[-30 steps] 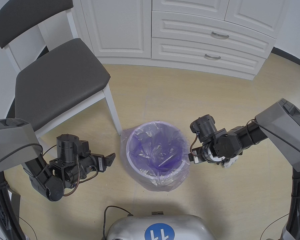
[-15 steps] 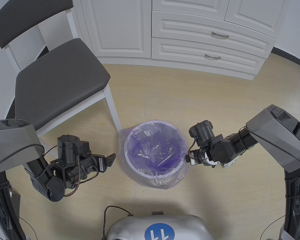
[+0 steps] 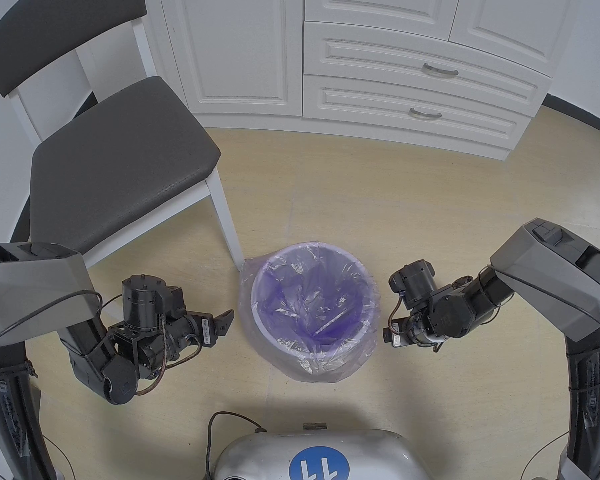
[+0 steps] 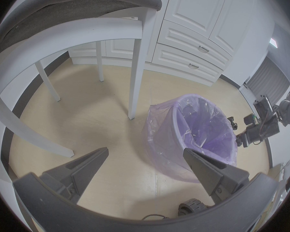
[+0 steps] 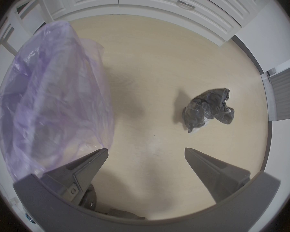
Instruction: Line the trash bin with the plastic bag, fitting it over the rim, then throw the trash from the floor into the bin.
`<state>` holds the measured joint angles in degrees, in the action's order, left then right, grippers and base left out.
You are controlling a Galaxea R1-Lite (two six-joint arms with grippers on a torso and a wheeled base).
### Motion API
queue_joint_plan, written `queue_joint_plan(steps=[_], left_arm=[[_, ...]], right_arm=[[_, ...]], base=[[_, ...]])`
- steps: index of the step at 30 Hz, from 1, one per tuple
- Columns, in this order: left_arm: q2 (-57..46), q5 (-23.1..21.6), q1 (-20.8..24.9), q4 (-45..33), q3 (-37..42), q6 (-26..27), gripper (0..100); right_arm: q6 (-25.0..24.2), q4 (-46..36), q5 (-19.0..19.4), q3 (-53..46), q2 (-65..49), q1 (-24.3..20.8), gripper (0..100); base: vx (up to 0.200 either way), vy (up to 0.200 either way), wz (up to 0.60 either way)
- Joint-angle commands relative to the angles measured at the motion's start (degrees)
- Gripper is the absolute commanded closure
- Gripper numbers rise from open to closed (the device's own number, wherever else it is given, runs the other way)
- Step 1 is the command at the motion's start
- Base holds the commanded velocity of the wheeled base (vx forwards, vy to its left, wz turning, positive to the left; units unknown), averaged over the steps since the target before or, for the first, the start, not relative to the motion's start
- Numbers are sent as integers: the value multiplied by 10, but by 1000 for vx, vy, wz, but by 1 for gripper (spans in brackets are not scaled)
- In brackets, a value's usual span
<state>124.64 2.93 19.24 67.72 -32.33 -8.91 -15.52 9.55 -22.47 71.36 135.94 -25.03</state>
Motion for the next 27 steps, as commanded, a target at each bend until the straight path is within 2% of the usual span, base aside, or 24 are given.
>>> queue_joint_plan(steps=[1, 5, 9, 11, 14, 16, 21, 27], left_arm=[[55, 5, -6, 26, -23, -2, 0], [87, 5, -20, 44, -52, -2, 0], [112, 7, -23, 42, -101, -5, 0], [128, 12, -23, 39, -137, -6, 0], [163, 27, -32, 34, -202, -5, 0], [176, 27, -36, 31, -224, -3, 0], [248, 27, -48, -10, -342, -2, 0], [297, 22, -46, -25, -421, -1, 0]], right_arm=[[4, 50, 1, -66, -37, 2, 0], [17, 162, 1, -153, -74, 3, 0], [77, 239, 1, -196, -97, 15, 0], [90, 264, 1, -202, -111, 16, 0], [94, 275, 1, -213, -125, 16, 0], [95, 275, 1, -216, -131, 16, 0], [96, 275, 1, -221, -145, 17, 0], [105, 276, 2, -220, -145, 24, 0]], base=[[0, 0, 0], [0, 0, 0], [0, 0, 0], [0, 0, 0], [0, 0, 0], [0, 0, 0], [0, 0, 0], [0, 0, 0]])
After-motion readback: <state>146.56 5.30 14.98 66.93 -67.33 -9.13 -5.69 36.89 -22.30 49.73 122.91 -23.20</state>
